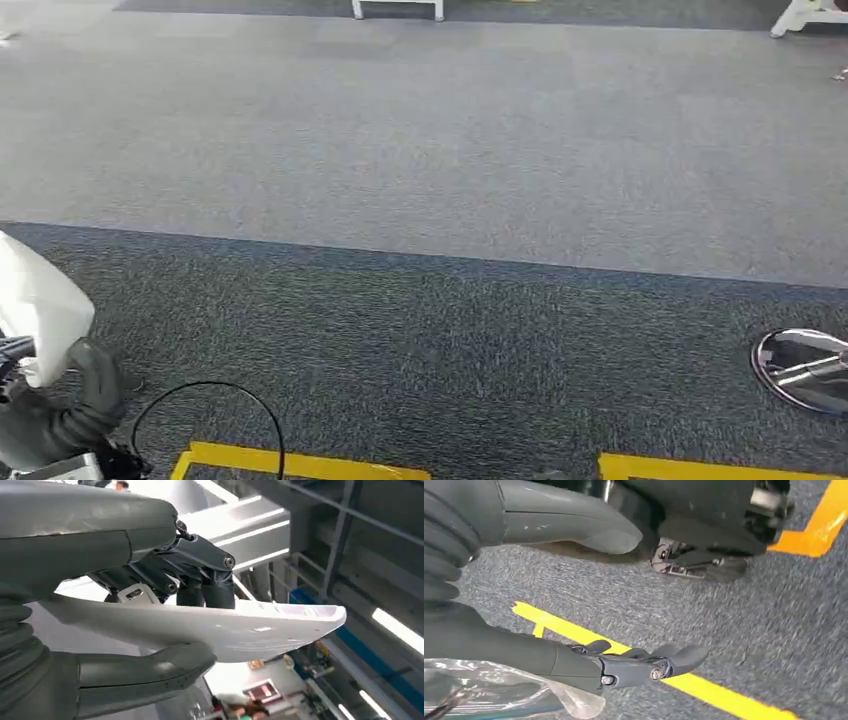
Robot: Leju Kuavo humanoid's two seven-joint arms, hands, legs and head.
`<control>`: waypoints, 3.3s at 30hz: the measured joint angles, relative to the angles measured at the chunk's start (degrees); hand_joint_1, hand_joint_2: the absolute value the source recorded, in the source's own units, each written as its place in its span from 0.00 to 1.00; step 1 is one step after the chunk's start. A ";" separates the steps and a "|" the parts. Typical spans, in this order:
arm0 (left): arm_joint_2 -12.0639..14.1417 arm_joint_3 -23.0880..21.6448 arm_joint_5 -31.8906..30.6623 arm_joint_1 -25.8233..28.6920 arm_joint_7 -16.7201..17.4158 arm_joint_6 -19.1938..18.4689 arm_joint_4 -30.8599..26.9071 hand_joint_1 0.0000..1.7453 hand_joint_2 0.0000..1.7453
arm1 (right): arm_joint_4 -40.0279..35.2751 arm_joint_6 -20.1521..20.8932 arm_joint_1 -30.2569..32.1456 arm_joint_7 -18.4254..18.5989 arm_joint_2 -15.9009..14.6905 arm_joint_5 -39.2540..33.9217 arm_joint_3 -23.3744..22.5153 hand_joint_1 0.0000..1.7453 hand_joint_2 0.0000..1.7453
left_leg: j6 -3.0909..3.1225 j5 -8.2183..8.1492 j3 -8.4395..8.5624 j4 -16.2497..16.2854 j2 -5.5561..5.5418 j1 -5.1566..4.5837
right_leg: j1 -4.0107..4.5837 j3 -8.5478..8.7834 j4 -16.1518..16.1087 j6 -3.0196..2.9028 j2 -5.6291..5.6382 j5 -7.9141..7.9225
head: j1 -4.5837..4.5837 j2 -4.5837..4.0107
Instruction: Take the parts from the cabinet and place them on the table.
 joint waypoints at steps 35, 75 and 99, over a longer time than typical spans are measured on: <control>-0.33 -0.09 -2.98 1.37 -0.02 0.00 -7.59 1.00 1.00 | 3.17 -1.57 -2.84 0.48 -1.71 2.54 1.46 0.00 1.00 | 1.50 0.42 1.01 -1.29 -2.83 0.99 | -0.17 -5.13 10.88 0.68 6.58 -5.95 | 0.24 0.00; -1.36 2.86 2.71 3.58 0.02 -0.02 -10.45 1.00 1.00 | 5.51 -0.53 -3.10 0.48 -4.00 3.21 3.93 0.00 1.00 | -0.61 0.26 0.65 -0.59 -10.27 1.58 | -0.79 -2.83 0.93 0.11 12.17 1.84 | 0.37 -0.02; -0.55 -1.73 5.75 3.04 0.02 -0.07 -9.82 1.00 1.00 | 5.66 0.15 -2.80 -0.50 -4.81 1.88 3.91 0.00 1.00 | 1.37 0.40 1.41 -1.65 -5.19 1.18 | -0.10 -10.06 17.50 1.08 6.97 -6.17 | 0.20 -0.02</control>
